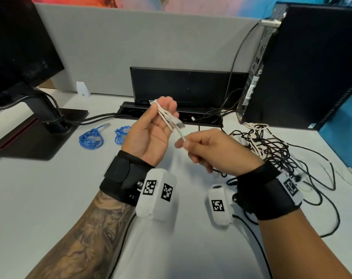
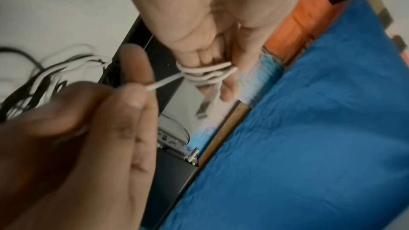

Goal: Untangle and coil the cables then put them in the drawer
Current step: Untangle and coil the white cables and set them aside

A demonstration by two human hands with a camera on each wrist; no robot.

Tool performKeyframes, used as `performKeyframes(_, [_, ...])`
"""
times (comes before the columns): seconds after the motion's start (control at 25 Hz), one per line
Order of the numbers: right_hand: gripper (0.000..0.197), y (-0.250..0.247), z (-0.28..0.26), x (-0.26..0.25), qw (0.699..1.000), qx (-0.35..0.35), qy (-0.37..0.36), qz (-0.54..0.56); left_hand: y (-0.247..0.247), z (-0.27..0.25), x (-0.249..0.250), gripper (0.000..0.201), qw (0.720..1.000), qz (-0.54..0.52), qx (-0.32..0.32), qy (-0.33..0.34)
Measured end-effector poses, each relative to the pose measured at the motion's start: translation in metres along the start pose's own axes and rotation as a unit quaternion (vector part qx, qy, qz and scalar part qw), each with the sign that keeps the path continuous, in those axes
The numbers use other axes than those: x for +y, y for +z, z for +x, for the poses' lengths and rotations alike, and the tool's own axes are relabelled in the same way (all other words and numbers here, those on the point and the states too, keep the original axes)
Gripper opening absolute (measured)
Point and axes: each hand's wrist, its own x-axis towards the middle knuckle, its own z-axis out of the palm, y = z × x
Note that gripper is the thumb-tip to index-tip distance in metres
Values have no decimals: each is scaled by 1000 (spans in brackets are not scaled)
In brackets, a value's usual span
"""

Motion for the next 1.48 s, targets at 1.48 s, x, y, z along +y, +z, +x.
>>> performKeyframes(1.48, [14,-10,-11,8,986,117,-120,13,-11,-8,-6,48,774,616,-145,-13])
